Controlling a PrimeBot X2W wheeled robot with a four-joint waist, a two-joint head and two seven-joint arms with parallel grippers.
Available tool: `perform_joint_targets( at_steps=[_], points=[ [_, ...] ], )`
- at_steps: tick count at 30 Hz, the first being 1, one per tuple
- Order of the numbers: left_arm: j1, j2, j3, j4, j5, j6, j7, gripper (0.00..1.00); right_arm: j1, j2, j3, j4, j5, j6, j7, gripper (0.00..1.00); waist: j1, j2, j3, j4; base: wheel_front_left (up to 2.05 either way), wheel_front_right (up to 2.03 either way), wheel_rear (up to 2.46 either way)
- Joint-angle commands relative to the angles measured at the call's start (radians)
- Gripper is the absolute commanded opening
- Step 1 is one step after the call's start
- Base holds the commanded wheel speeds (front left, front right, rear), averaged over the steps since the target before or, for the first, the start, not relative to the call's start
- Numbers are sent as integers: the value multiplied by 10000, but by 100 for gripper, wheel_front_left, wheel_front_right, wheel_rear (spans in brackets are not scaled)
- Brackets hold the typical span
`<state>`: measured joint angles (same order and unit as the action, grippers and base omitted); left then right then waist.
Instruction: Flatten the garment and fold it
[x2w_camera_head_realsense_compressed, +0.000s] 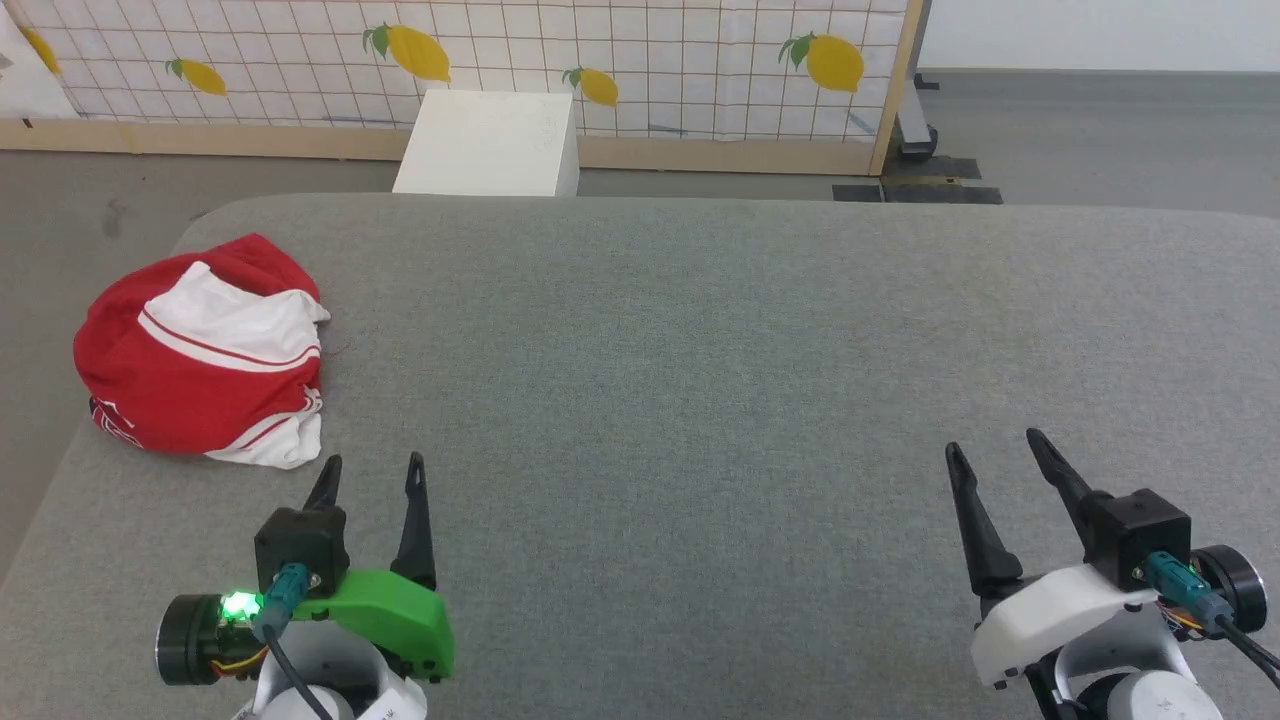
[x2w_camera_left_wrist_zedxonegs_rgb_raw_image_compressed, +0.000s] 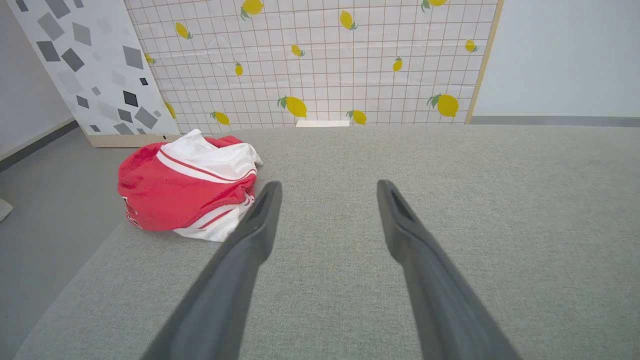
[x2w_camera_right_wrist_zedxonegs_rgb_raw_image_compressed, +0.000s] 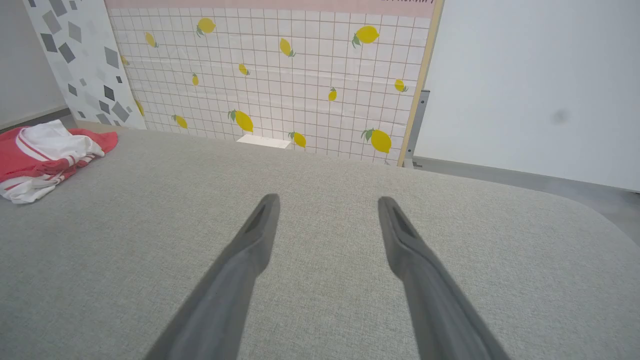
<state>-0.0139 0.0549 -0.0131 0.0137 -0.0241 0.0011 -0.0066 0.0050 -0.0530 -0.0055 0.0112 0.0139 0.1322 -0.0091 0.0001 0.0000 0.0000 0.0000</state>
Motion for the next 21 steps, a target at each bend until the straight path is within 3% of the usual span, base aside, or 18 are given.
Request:
perform_joint_targets(
  at_steps=[1,21],
  points=[
    [-7,-3,-49,86,-44,59,-112,100,49,2,-33,60,125,-1,-104,100,0,0,-3,0,0,0,0],
    [-63,21,-337,588,-241,245,-567,100,177,7,-396,188,463,-4,-552,100,0,0,-48,-7,0,0,0]
  ],
)
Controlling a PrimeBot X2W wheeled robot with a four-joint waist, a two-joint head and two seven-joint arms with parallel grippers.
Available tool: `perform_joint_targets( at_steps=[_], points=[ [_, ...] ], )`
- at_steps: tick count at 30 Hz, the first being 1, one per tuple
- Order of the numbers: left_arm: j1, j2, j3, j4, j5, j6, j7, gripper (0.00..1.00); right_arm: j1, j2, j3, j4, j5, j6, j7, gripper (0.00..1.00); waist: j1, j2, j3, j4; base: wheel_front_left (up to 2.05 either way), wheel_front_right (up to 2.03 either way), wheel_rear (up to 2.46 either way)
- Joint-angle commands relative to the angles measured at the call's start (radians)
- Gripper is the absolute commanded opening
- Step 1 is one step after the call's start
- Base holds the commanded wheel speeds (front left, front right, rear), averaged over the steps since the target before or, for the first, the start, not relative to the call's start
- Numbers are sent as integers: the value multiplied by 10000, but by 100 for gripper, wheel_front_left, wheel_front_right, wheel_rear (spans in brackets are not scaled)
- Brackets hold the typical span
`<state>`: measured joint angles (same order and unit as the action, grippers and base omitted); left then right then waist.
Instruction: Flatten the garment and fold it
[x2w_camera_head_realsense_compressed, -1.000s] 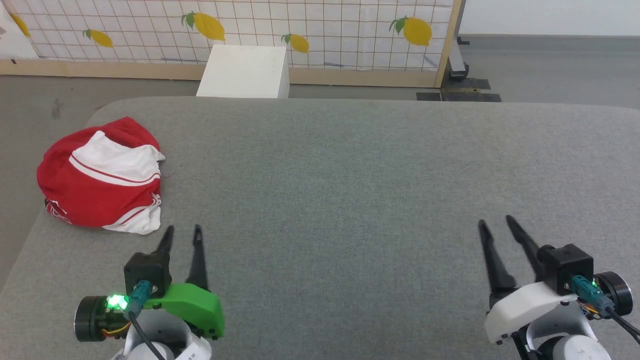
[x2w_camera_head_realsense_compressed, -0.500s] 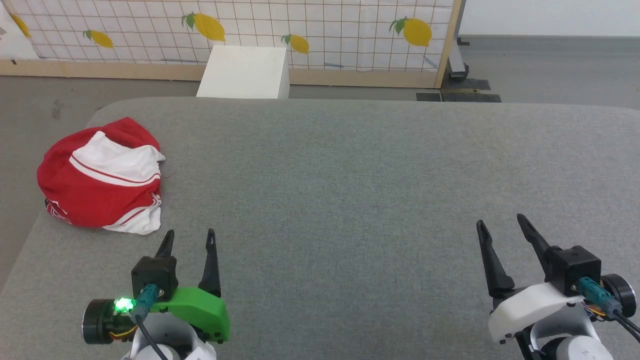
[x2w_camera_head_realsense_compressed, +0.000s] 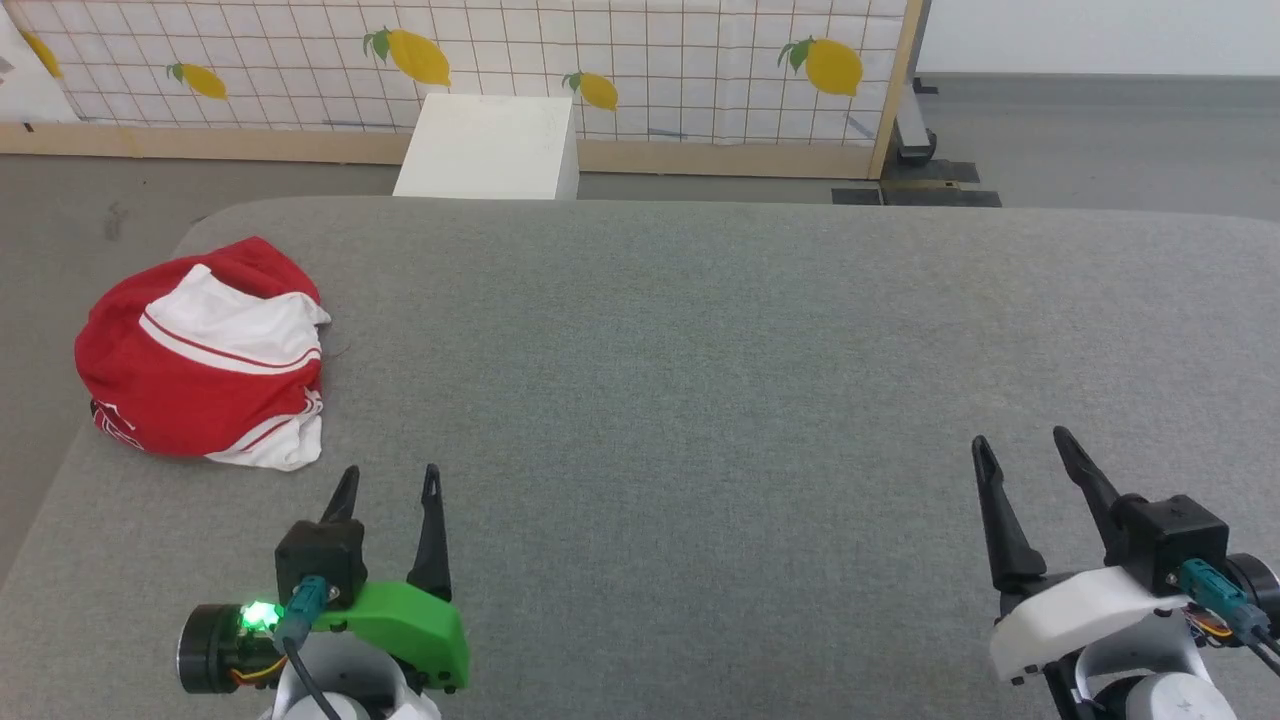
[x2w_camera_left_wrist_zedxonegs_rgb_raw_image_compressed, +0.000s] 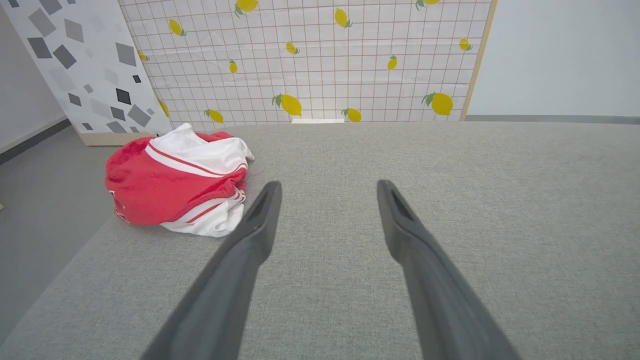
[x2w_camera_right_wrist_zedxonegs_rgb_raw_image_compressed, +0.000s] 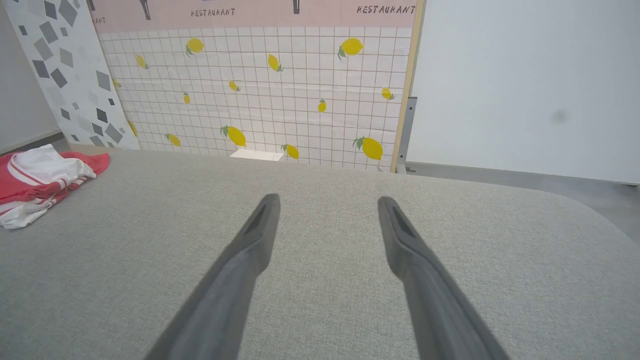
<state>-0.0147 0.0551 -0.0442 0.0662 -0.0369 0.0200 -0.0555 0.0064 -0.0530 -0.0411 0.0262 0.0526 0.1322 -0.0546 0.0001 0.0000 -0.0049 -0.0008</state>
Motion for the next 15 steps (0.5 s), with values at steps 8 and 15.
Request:
perform_joint_targets(
  at_steps=[8,15],
  points=[
    [-81,38,-111,205,-176,125,-241,100,213,8,-151,91,183,-5,-260,100,0,0,-20,2,0,0,0],
    [-93,50,-191,340,-233,188,-387,100,258,10,-238,165,290,-5,-405,100,0,0,-30,2,0,0,0]
  ],
)
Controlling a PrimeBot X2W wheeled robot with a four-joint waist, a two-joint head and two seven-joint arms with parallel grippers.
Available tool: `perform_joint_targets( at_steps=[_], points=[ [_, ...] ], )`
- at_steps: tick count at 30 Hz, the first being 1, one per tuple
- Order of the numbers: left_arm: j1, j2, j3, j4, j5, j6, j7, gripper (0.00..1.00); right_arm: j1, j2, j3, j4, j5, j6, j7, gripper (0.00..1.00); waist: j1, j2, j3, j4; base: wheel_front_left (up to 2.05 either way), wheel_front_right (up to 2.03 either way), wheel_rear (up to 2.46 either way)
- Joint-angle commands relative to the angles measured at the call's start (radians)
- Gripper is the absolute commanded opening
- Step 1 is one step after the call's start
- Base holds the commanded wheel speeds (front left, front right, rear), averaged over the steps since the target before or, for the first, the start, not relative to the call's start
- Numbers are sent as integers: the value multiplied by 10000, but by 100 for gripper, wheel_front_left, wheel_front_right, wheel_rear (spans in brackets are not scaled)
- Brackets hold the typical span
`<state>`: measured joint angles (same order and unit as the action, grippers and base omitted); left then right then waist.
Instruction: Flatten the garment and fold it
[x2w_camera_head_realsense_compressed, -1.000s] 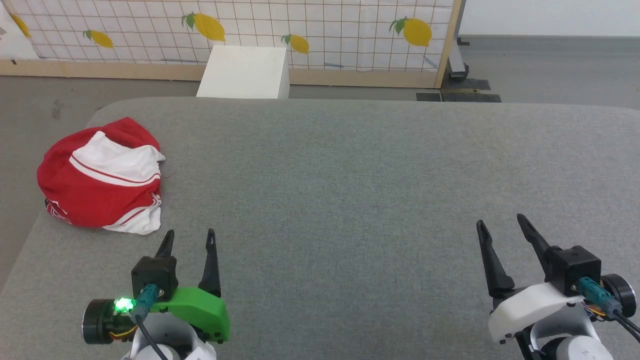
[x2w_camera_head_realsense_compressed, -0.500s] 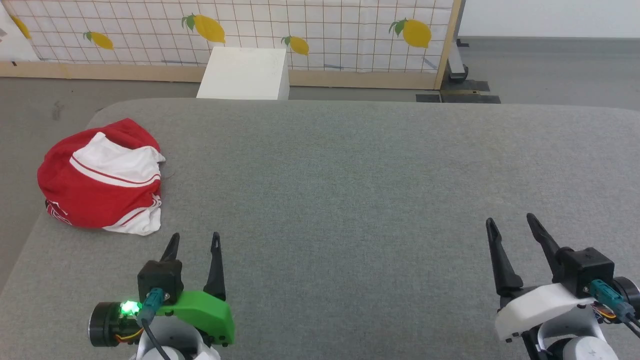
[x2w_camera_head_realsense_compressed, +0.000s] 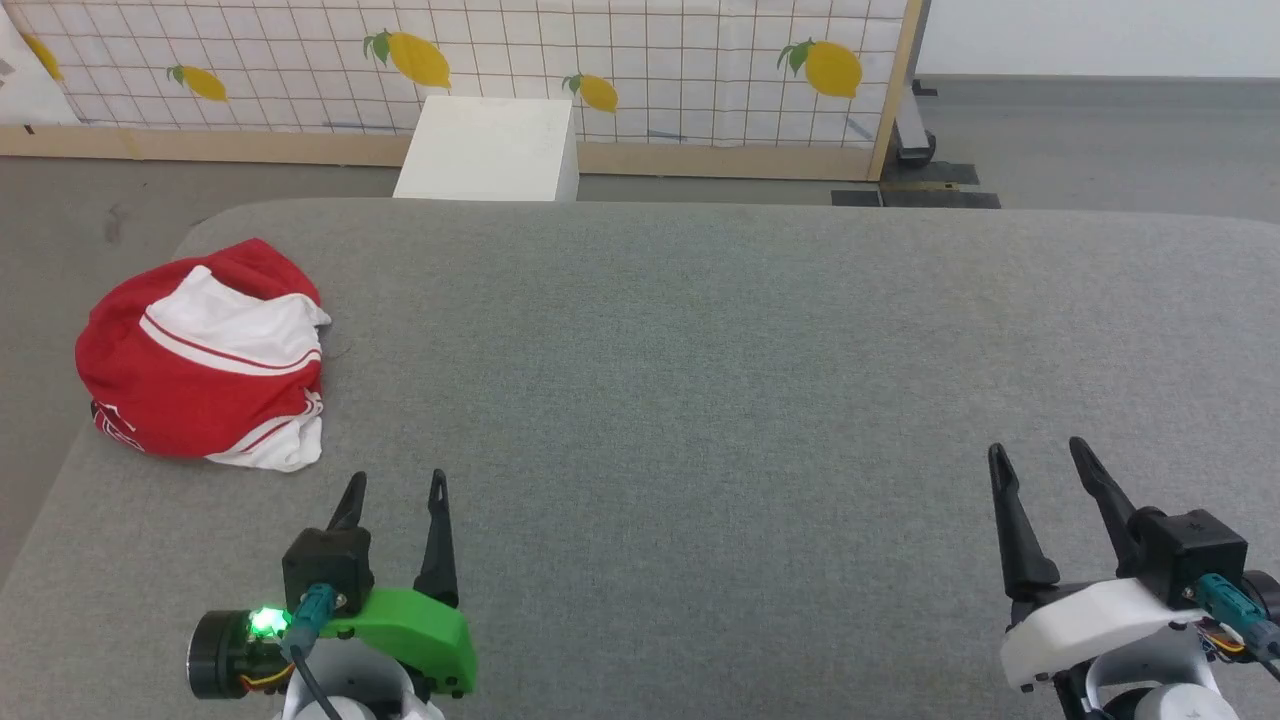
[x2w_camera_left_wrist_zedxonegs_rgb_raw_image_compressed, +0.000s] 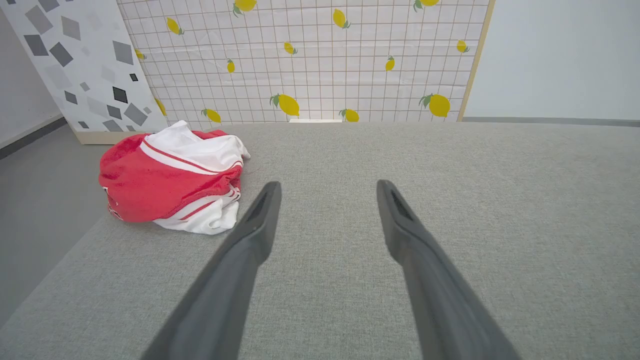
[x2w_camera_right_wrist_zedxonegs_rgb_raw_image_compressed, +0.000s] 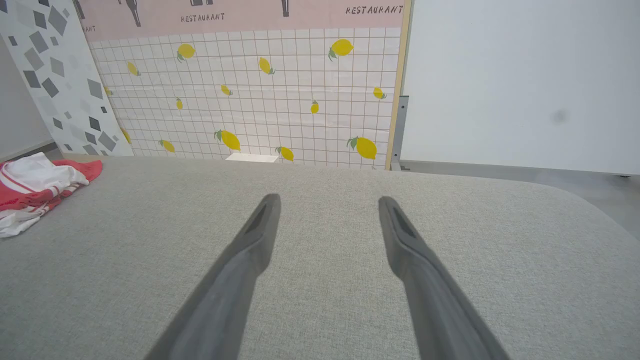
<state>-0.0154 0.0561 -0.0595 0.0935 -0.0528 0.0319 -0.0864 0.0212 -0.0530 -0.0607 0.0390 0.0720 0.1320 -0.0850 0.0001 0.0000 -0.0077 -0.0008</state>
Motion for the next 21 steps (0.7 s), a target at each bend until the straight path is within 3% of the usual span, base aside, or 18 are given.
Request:
perform_joint_targets(
  at_steps=[1,21],
  points=[
    [-88,42,-48,86,-82,76,-97,100,114,10,-54,46,109,-4,-119,100,0,0,-2,2,0,0,0],
    [-144,89,-315,550,-268,268,-551,100,217,15,-334,288,441,-6,-571,100,0,0,-29,31,0,0,0]
  ],
)
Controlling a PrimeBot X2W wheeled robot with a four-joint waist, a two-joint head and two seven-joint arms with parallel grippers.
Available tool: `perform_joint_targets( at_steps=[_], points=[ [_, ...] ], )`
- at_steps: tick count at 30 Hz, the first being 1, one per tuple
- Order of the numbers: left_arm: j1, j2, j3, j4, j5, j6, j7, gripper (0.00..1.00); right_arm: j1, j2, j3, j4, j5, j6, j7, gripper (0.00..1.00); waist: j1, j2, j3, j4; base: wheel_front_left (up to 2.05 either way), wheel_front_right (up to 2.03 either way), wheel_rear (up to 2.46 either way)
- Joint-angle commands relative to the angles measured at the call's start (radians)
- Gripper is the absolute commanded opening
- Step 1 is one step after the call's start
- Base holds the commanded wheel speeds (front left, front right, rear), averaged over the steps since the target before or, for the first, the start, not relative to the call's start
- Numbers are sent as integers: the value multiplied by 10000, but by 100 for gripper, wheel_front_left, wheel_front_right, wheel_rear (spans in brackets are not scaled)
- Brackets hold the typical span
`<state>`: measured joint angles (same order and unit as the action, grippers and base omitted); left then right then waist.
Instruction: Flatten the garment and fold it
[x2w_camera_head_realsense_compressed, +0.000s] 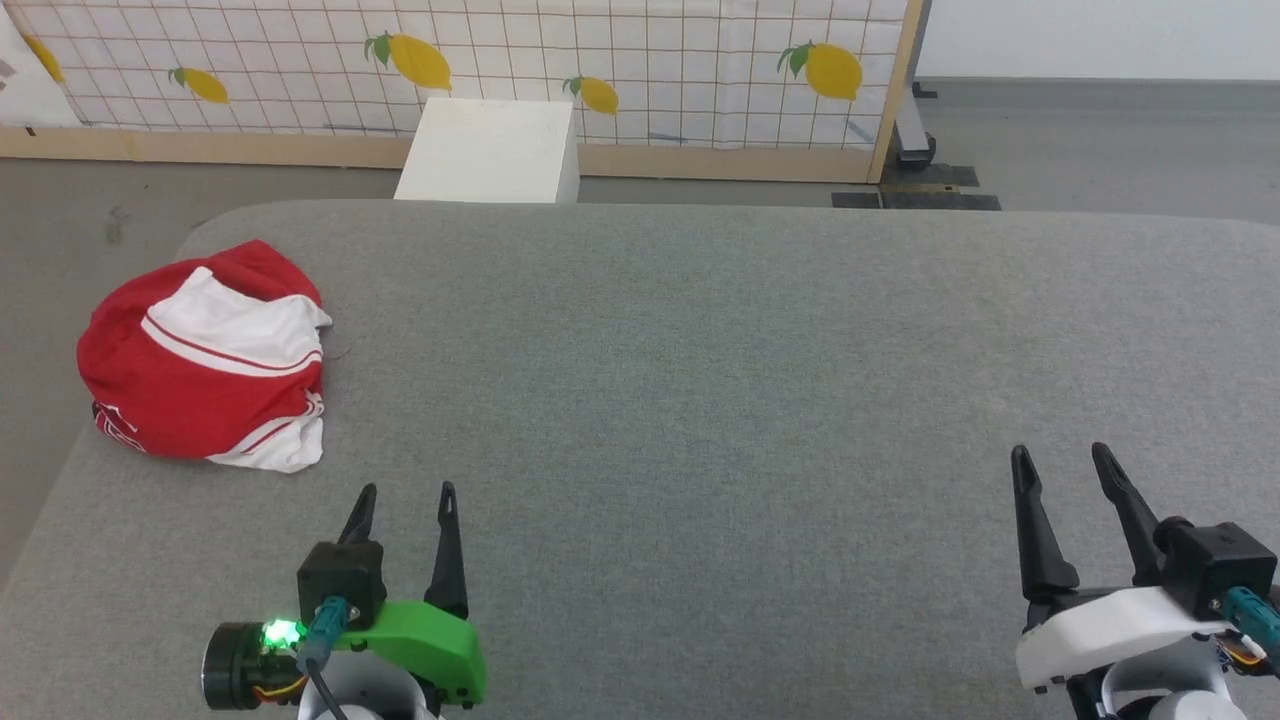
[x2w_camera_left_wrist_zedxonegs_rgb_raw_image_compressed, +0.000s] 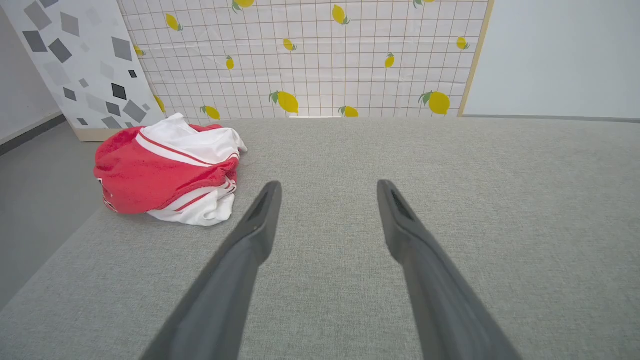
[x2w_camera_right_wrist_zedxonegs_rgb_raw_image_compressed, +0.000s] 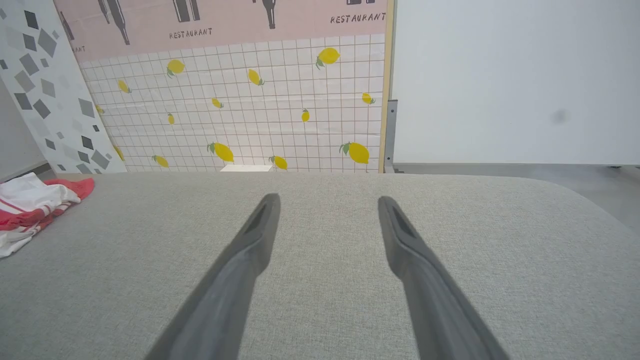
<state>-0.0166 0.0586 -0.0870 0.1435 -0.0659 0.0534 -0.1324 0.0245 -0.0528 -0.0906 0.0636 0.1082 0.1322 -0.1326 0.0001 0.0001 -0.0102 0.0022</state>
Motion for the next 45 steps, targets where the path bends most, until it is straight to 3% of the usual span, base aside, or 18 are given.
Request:
perform_joint_targets(
  at_steps=[1,32,45],
  points=[
    [-131,67,-53,70,-145,61,-109,100,193,13,-42,51,90,-8,-113,100,-1,-1,-9,1,0,0,0],
    [-179,134,-495,789,-536,285,-746,100,403,20,-392,398,445,-12,-747,100,-1,-1,-159,35,0,0,0],
    [-284,253,-596,1007,-738,439,-1014,100,397,23,-494,620,461,-13,-1014,100,-1,-1,-180,391,0,0,0]
  ],
)
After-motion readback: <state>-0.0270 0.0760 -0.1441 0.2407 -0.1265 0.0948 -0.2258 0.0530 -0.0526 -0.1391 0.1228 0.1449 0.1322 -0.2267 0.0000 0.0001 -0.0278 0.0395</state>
